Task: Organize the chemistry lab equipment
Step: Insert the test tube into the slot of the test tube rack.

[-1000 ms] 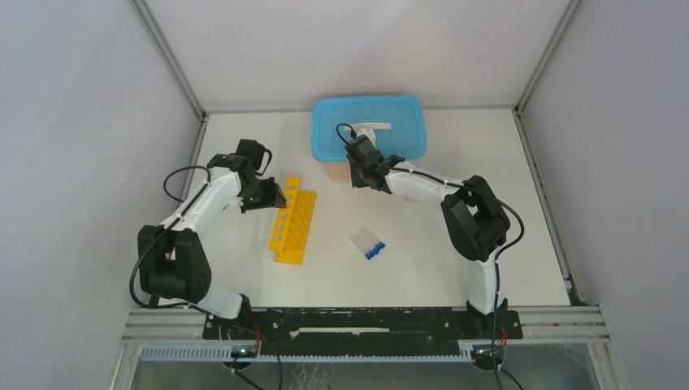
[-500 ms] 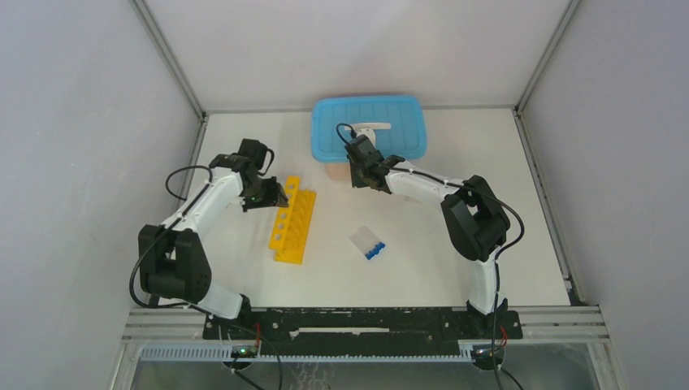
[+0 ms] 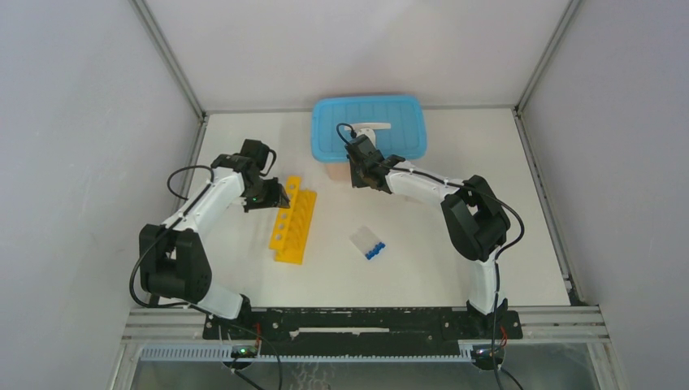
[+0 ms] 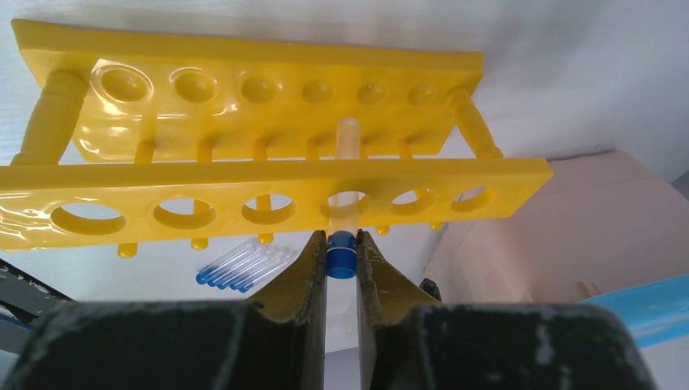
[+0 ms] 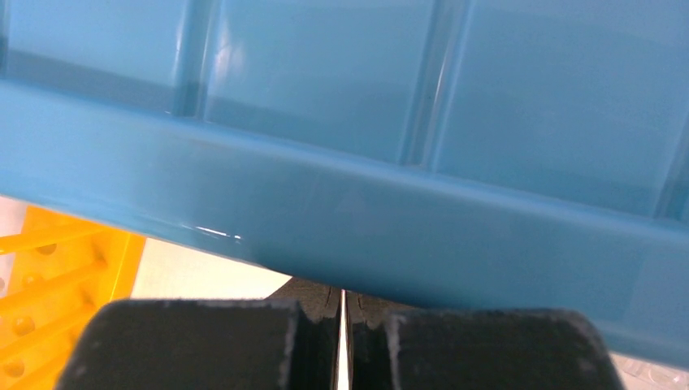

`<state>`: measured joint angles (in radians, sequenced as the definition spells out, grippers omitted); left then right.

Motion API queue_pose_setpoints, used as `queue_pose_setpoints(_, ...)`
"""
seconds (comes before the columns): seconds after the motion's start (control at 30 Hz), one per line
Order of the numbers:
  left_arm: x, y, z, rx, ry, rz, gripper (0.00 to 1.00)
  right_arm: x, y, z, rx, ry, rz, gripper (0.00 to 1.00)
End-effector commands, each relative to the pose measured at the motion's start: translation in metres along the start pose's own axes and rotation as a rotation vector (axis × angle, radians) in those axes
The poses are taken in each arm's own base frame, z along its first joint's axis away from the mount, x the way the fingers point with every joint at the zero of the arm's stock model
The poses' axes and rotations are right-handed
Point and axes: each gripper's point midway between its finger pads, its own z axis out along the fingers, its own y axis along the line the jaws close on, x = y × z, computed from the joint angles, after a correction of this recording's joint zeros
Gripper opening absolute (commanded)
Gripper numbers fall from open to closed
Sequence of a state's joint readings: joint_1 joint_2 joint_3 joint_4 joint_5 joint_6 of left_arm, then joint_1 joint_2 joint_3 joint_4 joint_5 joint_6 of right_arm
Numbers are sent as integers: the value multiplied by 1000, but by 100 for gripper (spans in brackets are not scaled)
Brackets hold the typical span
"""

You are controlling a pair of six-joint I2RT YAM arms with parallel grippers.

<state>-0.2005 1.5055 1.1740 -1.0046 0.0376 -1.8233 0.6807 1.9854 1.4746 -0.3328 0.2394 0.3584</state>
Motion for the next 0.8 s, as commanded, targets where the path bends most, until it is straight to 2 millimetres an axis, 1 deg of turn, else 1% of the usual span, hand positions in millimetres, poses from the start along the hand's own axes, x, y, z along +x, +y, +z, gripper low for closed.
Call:
queue_pose_setpoints(0.0, 2, 11, 3, -28, 8, 23, 8, -18, 2, -5, -19, -57, 30, 5)
queue_pose_setpoints(0.43, 0, 14, 1, -43, -7, 36, 10, -15, 2, -4, -19, -55, 31, 5)
queue_pose_setpoints(0.77, 2, 12, 2, -48, -3, 51, 12, -15, 3, -4, -22, -55, 31, 5)
